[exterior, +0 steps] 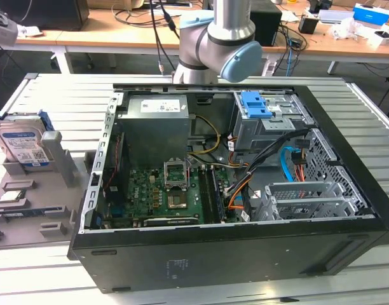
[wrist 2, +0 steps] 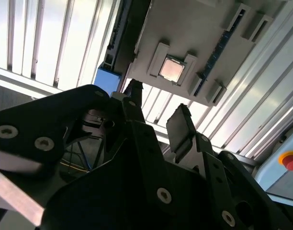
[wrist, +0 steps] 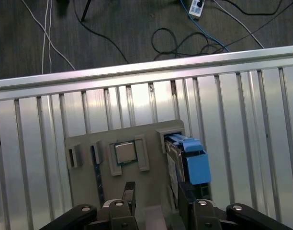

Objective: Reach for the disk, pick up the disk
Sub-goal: 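Pick up the disk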

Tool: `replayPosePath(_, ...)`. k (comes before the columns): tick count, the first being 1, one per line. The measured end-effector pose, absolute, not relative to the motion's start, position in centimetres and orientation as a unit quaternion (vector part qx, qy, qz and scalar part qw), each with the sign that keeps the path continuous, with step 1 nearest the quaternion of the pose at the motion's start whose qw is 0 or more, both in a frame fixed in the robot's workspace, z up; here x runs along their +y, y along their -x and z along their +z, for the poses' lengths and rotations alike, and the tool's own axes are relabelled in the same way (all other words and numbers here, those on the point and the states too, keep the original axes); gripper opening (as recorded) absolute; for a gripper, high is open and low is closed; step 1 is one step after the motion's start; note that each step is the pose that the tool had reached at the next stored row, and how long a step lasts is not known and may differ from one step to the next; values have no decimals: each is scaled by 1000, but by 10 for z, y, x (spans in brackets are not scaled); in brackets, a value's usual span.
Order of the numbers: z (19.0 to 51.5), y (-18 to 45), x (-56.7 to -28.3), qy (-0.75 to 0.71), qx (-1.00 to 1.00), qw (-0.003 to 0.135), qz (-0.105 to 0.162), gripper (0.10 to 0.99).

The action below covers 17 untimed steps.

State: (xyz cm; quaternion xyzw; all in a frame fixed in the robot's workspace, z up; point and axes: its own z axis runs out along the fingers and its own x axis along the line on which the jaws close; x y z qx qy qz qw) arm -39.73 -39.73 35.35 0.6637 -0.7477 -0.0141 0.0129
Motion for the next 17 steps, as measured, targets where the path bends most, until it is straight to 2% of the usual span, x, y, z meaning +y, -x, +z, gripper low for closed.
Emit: replayPosePath(17,343,400,-363,-669,-743,13,-14,482)
